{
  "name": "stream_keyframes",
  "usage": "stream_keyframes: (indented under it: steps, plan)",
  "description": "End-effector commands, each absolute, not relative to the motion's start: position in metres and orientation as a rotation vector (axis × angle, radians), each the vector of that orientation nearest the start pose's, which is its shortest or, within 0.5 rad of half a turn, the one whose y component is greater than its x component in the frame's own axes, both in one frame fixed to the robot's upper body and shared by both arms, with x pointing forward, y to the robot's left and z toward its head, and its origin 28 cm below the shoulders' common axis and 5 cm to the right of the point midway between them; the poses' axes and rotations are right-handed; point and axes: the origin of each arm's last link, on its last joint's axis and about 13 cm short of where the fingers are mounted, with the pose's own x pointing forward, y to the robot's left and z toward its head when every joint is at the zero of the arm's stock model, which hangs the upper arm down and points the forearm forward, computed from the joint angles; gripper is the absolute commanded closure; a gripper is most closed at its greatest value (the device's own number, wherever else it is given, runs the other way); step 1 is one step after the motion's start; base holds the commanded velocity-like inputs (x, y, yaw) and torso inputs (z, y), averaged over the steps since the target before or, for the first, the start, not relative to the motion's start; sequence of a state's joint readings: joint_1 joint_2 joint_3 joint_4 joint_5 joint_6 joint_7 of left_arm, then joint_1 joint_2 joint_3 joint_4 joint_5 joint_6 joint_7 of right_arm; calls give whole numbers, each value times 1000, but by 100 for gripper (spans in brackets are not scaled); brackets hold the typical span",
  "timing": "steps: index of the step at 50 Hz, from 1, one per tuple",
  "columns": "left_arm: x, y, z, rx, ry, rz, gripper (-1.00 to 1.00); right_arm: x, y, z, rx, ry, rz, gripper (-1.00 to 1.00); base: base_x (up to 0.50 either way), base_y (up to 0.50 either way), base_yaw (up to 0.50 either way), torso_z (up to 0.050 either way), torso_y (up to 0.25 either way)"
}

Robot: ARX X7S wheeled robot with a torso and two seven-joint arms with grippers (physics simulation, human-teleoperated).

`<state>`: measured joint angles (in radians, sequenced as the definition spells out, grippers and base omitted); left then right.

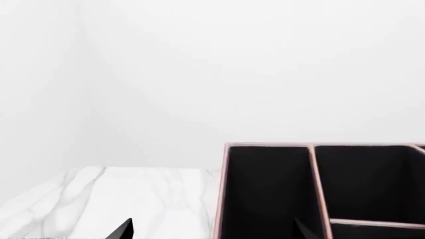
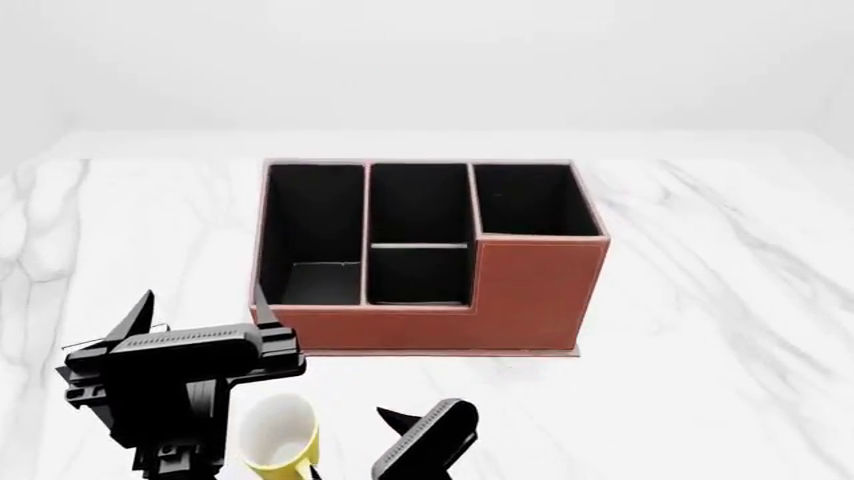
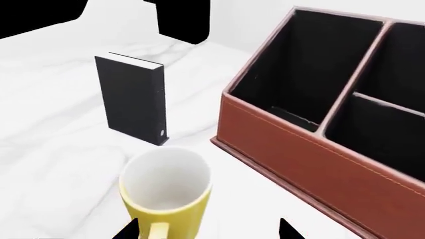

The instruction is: Pick up the yellow and white mug and place it to the right of the caddy.

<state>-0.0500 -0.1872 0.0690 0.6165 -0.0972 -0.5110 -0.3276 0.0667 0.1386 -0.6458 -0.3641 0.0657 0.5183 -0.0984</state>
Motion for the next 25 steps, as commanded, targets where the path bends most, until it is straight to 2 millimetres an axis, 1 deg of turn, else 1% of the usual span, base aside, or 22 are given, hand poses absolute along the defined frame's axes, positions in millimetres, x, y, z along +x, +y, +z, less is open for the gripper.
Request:
stream_keyframes:
  steps: [1,8,25]
  plan:
    - [202,221,115,77,-153,201,-100,176,7,44,-122,186,806,-100,0,0,0,0,0]
    - [202,221,115,79,-152,199,-100,177,12,35,-117,226,828,-100,0,0,0,0,0]
    - [202,220,115,74,-153,192,-100,190,18,17,-134,295,830,-100,0,0,0,0,0]
